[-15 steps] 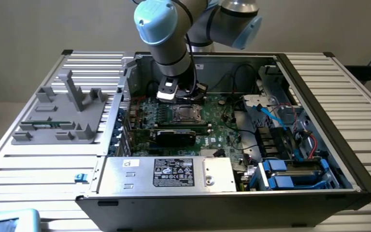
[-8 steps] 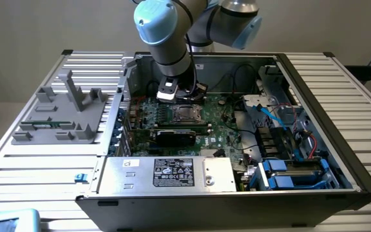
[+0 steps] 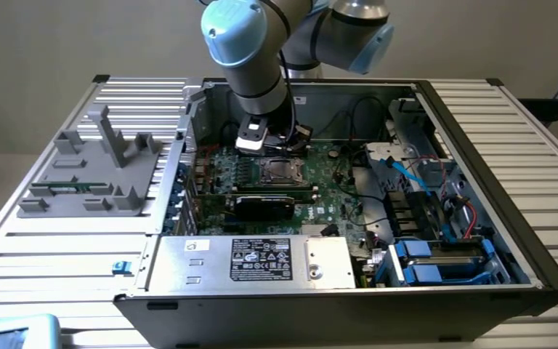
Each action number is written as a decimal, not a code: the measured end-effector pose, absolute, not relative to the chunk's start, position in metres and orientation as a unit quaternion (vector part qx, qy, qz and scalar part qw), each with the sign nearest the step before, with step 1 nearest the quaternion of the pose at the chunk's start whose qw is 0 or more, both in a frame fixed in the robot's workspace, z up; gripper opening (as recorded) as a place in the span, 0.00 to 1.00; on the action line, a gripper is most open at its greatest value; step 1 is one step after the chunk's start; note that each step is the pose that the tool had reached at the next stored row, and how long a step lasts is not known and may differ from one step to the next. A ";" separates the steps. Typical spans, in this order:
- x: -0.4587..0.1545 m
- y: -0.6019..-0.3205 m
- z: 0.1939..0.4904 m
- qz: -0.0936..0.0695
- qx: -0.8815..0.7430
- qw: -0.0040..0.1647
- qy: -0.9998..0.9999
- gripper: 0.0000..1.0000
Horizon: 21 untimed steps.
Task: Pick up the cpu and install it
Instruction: 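Install the first cpu locking lever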
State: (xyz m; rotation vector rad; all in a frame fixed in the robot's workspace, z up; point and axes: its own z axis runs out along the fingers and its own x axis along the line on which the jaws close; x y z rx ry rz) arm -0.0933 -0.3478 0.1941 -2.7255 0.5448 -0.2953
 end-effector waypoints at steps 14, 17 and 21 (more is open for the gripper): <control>-0.116 -0.348 0.199 -0.104 -0.960 0.174 0.192 0.11; -0.128 -0.348 0.200 -0.103 -0.960 0.175 0.192 0.11; -0.136 -0.348 0.200 -0.104 -0.960 0.178 0.192 0.11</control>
